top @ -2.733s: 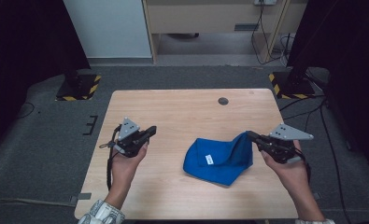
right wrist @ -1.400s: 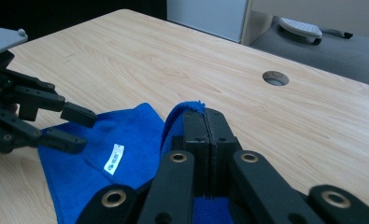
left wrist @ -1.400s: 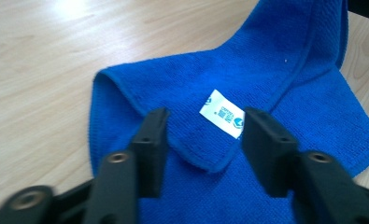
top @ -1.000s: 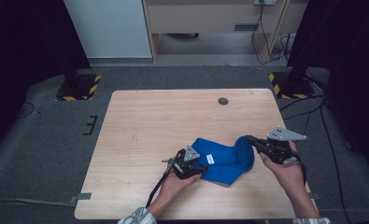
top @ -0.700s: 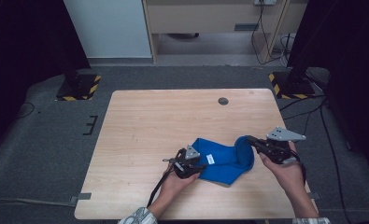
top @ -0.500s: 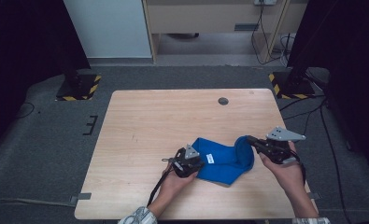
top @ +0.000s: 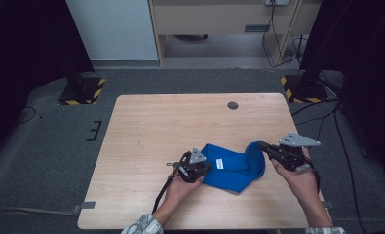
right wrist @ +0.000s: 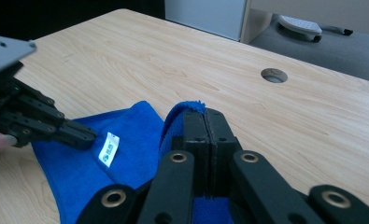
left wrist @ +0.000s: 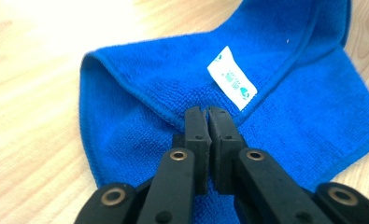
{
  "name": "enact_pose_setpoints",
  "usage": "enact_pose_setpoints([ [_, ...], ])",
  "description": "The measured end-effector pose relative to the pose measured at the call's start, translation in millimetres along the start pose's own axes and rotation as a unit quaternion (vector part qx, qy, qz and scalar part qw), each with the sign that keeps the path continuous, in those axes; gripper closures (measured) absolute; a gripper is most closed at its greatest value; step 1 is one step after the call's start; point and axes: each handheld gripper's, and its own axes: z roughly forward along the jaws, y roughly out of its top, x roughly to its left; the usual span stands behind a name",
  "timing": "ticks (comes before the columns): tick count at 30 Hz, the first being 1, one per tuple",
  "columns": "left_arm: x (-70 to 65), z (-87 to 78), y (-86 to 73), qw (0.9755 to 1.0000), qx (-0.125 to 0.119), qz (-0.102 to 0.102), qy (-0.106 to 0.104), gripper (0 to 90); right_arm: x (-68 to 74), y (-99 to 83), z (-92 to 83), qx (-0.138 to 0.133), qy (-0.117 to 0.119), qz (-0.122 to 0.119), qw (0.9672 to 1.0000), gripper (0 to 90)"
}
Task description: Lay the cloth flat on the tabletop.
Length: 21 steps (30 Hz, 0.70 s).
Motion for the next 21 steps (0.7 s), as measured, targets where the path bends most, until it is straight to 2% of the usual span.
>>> enact_pose_setpoints([
  [3,1.5,-1.1,0.3,1.0,0.0,-0.001,-0.003,87.0,-0.3,-0.1,-0.7,-0.001,0.0,0.001,1.0,89.3],
  [7,3.8,7.4,-5.0,0.9994,0.032,0.008,-0.013,86.2,-0.9,0.5,-1.4,-0.002,-0.001,0.002,1.0,89.3],
  [9,3.9,10.4,-6.6,0.9992,0.038,0.007,-0.013,84.2,-0.6,0.5,-1.5,-0.002,-0.002,0.002,1.0,89.3],
  [12,4.5,11.8,-7.0,0.9992,0.036,0.01,-0.012,84.0,-1.3,0.6,-2.0,-0.003,-0.001,0.001,1.0,89.3],
  [15,5.9,11.4,-6.7,0.9995,0.027,-0.001,-0.018,85.3,-1.5,0.5,-2.2,-0.003,-0.001,0.002,1.0,89.2],
  [18,5.2,12.4,-6.5,0.9997,0.02,-0.001,-0.011,76.8,-1.5,0.5,-2.1,-0.003,0.0,0.001,1.0,89.2],
  [21,5.0,14.5,-7.3,0.9997,0.023,0.002,-0.011,77.2,-0.8,0.5,-1.6,-0.002,0.0,0.003,1.0,89.2],
])
